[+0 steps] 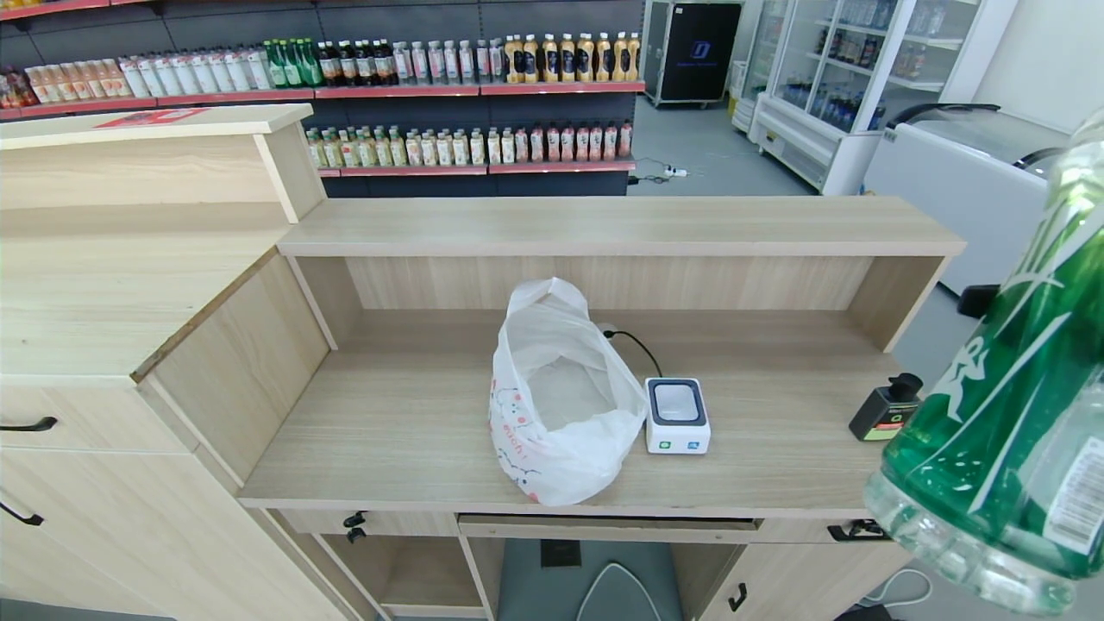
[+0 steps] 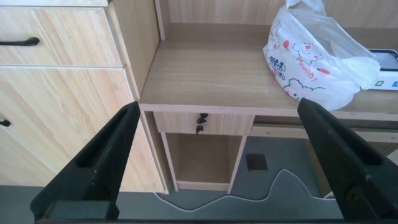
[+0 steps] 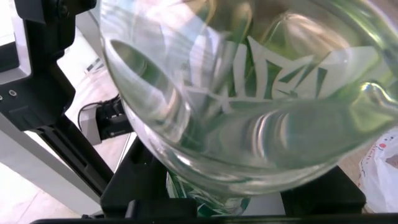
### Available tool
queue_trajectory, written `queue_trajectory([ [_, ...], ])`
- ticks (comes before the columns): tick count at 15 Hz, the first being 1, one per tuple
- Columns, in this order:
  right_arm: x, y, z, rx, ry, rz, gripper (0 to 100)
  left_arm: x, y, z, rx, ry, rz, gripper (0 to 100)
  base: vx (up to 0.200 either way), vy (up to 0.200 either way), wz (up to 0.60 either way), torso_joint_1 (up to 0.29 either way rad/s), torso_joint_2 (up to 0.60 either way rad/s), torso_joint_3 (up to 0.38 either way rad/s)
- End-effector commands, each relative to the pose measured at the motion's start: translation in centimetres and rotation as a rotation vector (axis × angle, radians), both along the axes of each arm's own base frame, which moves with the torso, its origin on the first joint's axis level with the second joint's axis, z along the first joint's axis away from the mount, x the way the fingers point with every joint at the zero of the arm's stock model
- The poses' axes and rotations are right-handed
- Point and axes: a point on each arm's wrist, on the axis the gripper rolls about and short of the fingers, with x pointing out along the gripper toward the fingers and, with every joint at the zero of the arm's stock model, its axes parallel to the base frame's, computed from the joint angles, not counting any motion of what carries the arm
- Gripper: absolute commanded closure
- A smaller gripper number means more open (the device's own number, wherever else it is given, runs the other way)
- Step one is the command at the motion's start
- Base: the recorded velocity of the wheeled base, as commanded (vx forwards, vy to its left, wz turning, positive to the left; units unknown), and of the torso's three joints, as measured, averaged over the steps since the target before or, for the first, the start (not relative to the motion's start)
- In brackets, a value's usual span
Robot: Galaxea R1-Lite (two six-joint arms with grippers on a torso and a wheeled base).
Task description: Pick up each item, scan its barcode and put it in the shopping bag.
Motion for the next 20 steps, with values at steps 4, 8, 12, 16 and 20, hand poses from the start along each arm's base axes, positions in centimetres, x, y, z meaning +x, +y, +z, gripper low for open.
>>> queue_trajectory([
  [4,0.0,0.3,-0.1,-0.001,0.005,0.016,100,0.0,0.0,0.0,0.000,-0.001,0.000,0,0.000,0.000,0.00,0.000,0.00,0.000],
  [8,2.8,-1.8,-2.0,-0.019,0.003,-0.134,100,0.0,0.0,0.0,-0.002,-0.001,0.000,0,0.000,0.000,0.00,0.000,0.00,0.000],
  [12,6.0,-8.8,-4.9,-0.040,0.047,-0.470,100,0.0,0.0,0.0,-0.002,-0.001,0.000,0,0.000,0.000,0.00,0.000,0.00,0.000],
  [16,6.1,-14.2,-6.5,-0.054,0.051,-0.694,100,0.0,0.0,0.0,-0.002,-0.001,0.000,0,0.000,0.000,0.00,0.000,0.00,0.000],
  [20,7.8,-16.3,-9.0,-0.126,-0.062,-0.757,100,0.0,0.0,0.0,0.000,0.000,0.000,0,0.000,0.000,0.00,0.000,0.00,0.000],
])
